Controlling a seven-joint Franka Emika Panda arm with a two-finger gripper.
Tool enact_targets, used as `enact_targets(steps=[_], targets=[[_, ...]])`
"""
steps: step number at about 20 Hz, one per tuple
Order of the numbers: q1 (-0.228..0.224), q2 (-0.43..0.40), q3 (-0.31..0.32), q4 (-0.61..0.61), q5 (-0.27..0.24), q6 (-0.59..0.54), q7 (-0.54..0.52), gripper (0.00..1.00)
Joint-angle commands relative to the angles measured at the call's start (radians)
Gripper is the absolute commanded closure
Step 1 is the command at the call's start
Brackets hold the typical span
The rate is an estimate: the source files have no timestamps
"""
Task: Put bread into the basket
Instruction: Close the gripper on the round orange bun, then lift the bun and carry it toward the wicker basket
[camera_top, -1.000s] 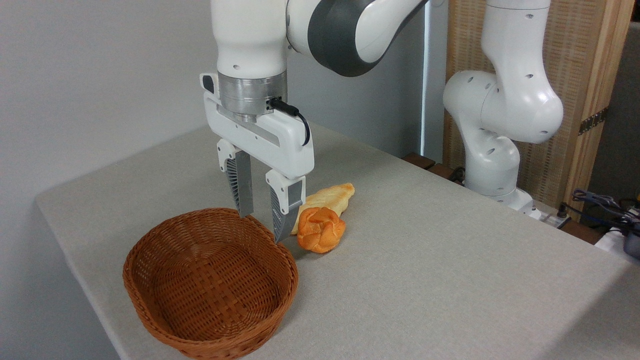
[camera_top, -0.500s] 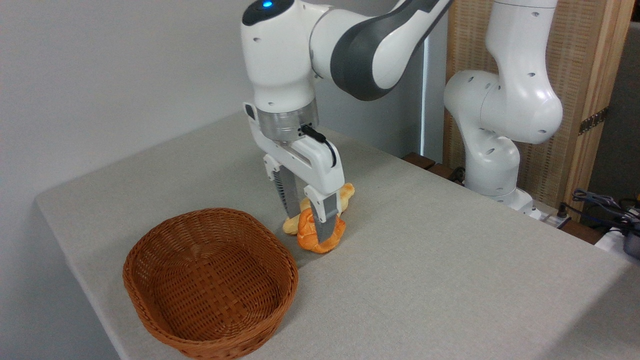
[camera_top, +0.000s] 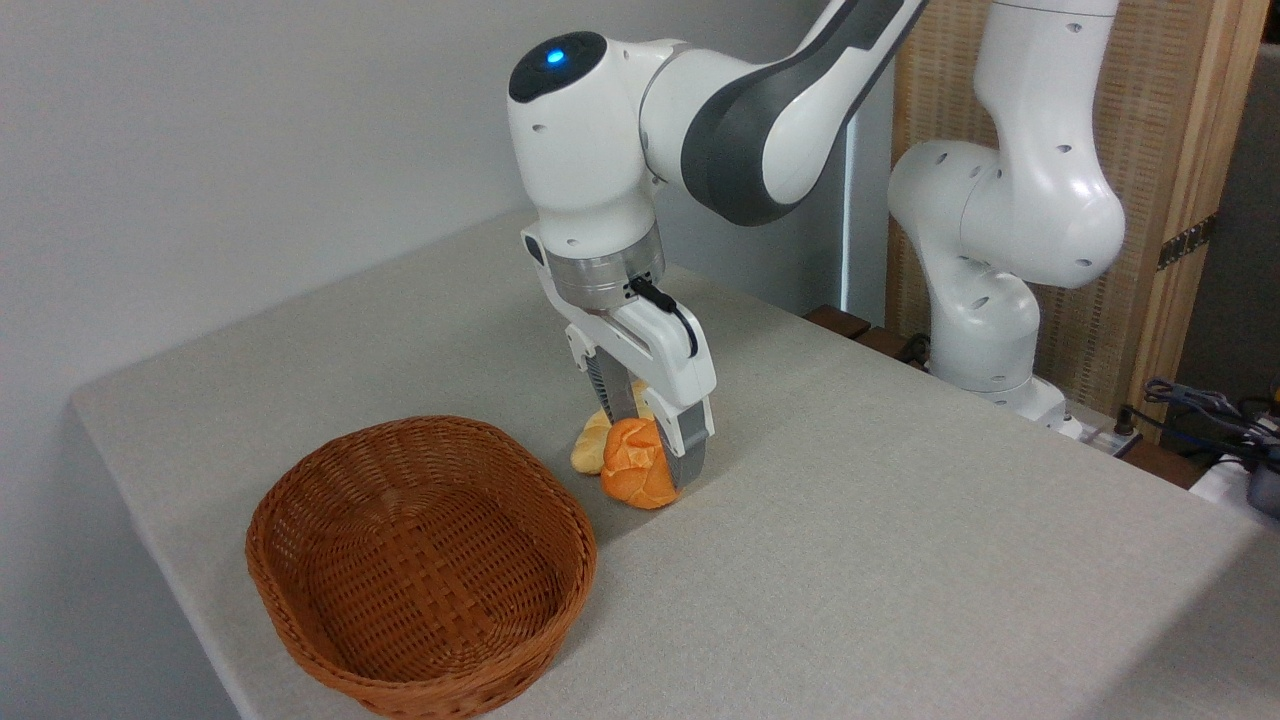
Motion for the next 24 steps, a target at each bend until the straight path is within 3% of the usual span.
enact_targets(steps=[1,2,4,6,24], targets=[[-0.01,-0.005,0.011,-0.007,-0.005,-0.015,0.035,0.04],[-0.01,-0.005,0.013,-0.007,-0.005,-0.017,0.047,0.11],[-0.01,-0.004,0.013,-0.007,-0.005,-0.015,0.059,0.38],[-0.01,-0.004,0.013,-0.007,-0.007,-0.017,0.061,0.58],[-0.01,-0.013,0.039,0.063,-0.011,-0.067,0.062,0.58]])
